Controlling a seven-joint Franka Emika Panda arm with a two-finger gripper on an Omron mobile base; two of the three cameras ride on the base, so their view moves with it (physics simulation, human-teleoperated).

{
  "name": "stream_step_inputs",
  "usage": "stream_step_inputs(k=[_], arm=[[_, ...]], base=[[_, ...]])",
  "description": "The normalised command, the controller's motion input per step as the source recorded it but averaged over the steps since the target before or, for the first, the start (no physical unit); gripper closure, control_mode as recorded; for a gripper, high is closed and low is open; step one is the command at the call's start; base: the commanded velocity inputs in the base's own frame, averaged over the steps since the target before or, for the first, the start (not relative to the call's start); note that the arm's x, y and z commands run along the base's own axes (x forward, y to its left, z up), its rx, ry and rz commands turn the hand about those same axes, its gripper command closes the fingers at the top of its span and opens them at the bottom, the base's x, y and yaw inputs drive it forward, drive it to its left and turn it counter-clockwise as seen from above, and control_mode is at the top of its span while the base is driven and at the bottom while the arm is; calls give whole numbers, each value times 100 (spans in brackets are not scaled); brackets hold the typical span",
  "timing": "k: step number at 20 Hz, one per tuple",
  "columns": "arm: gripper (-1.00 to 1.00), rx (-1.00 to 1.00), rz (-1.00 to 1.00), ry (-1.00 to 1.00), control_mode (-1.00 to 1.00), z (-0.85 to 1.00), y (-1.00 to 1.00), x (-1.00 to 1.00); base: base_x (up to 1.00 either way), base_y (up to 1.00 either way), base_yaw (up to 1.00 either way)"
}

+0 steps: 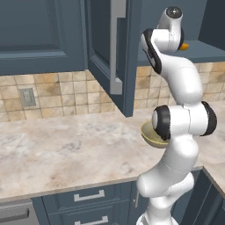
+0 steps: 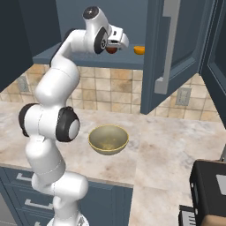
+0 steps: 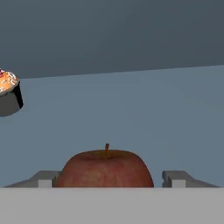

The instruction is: Open the cabinet. Pick the orange and apple from the cabinet and place them into the bowl. Then close the cabinet.

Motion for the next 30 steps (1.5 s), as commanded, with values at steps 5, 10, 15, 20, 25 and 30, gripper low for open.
stream_step_inputs(k=[5,10,15,20,25,30], arm=[[100,-1,0,0,-100,-40,-2,-17],[100,0,0,-8,-100,-4,0,-29],[100,4,0,-22,-100,0,-15,-100],[100,9,0,-22,-100,0,-26,-100],[100,9,-2,0,-100,20,-30,-100],[100,0,-1,17,-100,36,-3,-100]], base=[[0,0,0],[0,0,0],[0,0,0],[0,0,0],[0,0,0],[0,0,0]])
